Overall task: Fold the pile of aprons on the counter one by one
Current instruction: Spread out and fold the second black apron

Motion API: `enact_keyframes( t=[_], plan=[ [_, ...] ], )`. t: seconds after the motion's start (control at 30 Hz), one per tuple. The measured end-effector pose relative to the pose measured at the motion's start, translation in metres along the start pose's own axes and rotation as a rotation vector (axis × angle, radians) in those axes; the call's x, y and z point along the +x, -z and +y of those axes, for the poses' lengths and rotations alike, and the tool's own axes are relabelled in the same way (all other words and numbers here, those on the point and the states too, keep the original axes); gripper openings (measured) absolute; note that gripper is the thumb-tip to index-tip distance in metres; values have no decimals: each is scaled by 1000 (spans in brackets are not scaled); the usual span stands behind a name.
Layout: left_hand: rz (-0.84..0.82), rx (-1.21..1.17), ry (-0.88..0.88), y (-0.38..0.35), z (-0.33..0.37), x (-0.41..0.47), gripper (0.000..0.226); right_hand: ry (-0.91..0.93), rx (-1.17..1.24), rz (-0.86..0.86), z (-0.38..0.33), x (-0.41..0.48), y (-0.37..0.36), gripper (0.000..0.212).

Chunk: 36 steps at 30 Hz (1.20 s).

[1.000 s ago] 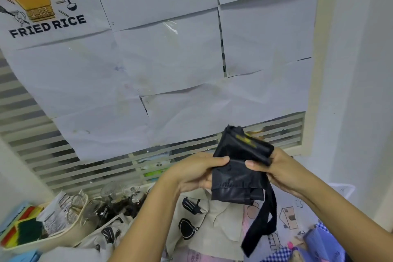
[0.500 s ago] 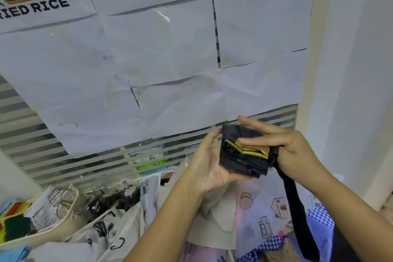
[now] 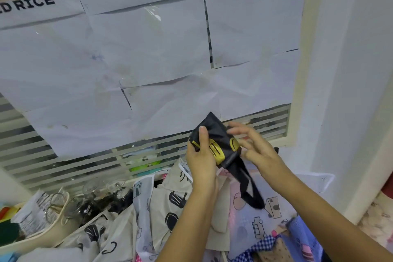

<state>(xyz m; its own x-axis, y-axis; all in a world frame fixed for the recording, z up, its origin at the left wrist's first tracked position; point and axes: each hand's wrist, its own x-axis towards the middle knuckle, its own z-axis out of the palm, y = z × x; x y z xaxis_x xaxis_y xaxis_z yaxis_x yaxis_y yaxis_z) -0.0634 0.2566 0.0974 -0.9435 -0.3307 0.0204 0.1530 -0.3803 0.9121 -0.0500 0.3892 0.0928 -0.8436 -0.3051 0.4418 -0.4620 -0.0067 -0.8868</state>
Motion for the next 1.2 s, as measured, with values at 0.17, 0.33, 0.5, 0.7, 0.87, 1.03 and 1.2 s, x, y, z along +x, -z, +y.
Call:
enact_keyframes(
  t=[0.17,0.33,0.5,0.7,0.87,1.03,1.2],
  plan=[
    [-97,184,-144,-1,10,5,29,-186,0,42,17,4,-12,42],
    [-23,149,19,-12,7,6,25,-186,-255,196,18,8,-17,20],
    [105,140,37,-17,6,16,45,-187,-266,213,11,11,-24,21],
    [141,221,-104,-16,14,35,35,-211,-382,229,8,12,-31,9],
    [204,363,-378,-10,20,48,32,-261,-506,73,-2,10,-28,30],
    [169,565,-579,-8,14,43,32,-478,-249,-68,-11,15,-24,19],
    [127,652,-665,-2,10,43,43,-586,80,-252,-27,22,-10,14]
  ],
)
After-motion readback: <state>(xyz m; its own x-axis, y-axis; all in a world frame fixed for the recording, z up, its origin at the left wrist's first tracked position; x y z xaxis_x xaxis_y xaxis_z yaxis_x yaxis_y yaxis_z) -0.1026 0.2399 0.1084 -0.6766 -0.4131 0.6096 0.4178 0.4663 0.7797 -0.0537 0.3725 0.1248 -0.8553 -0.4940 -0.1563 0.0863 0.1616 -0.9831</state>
